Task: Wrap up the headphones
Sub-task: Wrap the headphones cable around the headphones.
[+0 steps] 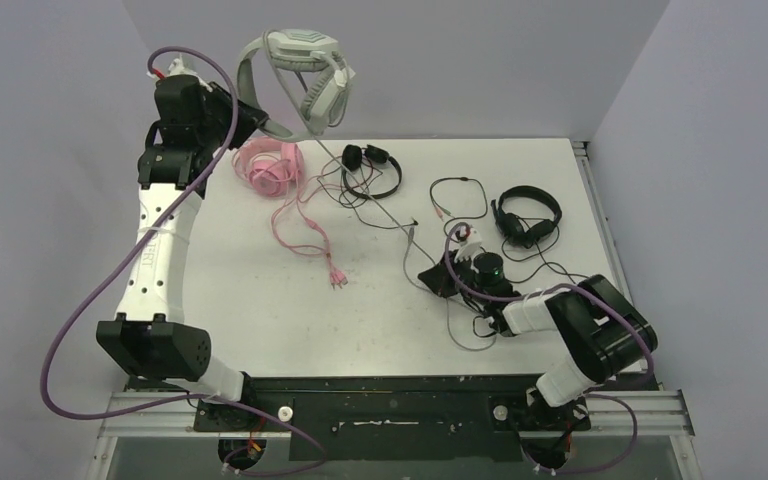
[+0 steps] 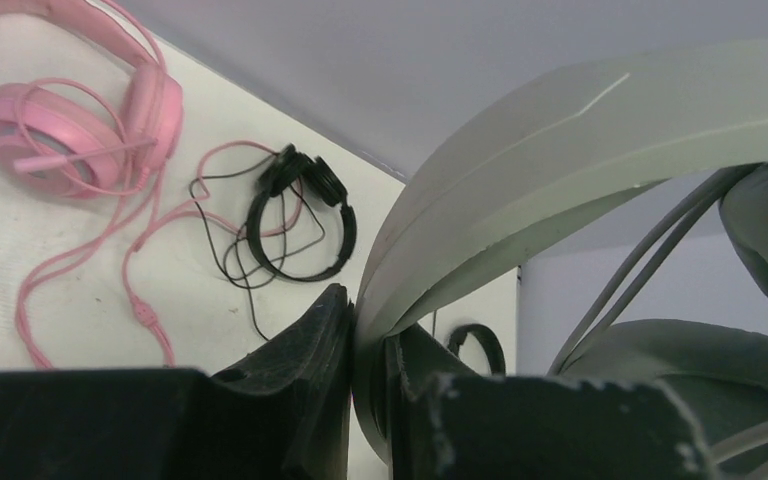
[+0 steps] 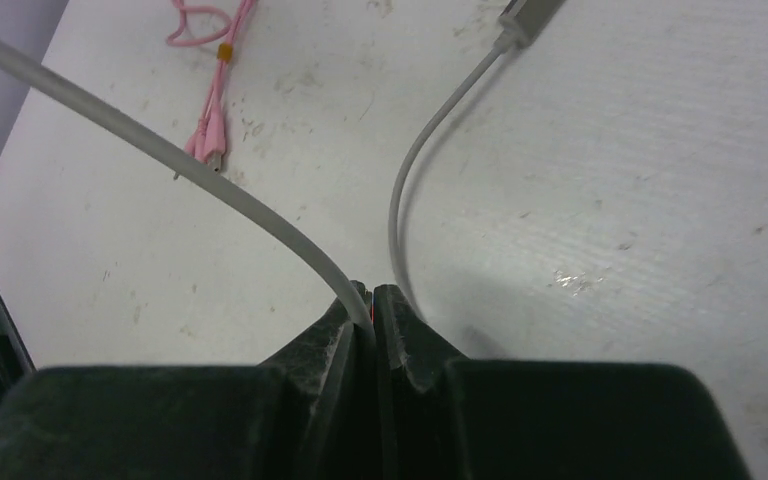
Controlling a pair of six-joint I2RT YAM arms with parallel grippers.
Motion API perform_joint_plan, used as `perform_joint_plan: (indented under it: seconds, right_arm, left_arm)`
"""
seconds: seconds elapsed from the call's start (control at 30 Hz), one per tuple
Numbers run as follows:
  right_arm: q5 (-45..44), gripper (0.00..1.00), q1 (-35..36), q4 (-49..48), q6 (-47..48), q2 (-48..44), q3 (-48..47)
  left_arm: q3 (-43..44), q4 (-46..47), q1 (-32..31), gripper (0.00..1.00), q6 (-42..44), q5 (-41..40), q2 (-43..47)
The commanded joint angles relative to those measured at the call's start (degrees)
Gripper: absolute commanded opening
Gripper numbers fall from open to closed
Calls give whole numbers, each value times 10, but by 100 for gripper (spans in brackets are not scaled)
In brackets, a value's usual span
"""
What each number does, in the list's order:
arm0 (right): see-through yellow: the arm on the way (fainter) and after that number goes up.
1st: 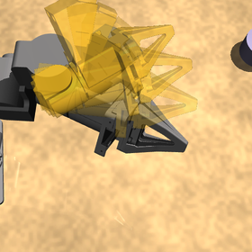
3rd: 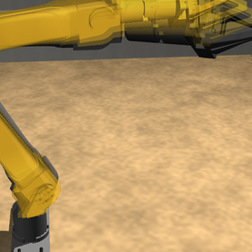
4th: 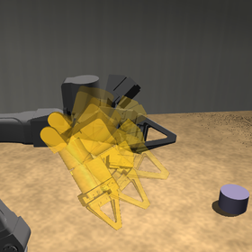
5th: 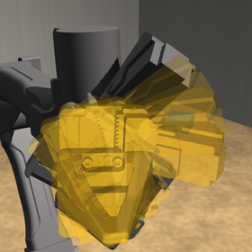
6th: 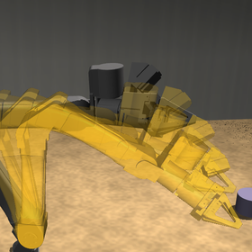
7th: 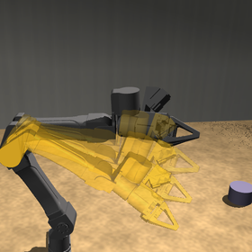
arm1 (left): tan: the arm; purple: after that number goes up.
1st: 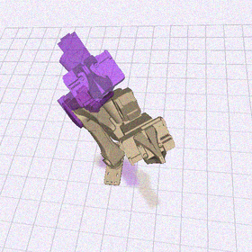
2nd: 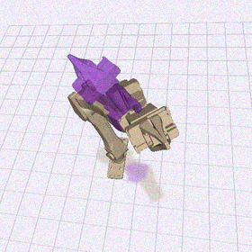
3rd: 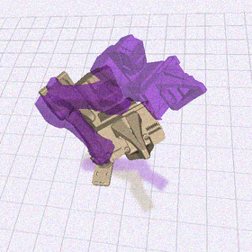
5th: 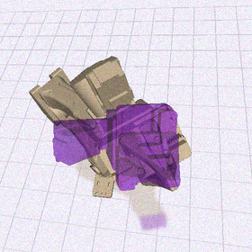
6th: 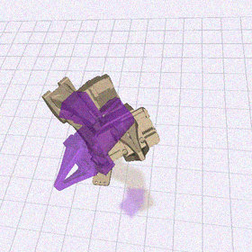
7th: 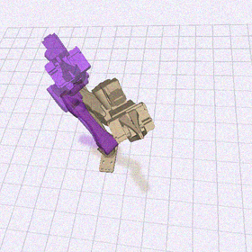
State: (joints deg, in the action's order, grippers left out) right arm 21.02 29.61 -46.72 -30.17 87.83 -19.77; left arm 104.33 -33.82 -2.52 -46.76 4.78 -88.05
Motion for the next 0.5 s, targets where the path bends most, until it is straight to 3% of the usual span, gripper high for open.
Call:
perform_joint_plan:
  seconds: [0.0,0.2,0.47]
  right_arm:
    - [100,0,-62,6,-30,33,-34]
    - [154,0,-133,35,-38,58,-74]
    - [205,0,-248,89,-44,49,-129]
  left_arm:
    - [-11,122,7,0,-55,145,52]
    - [-56,168,9,0,-60,280,66]
    - [-158,184,-21,0,27,337,127]
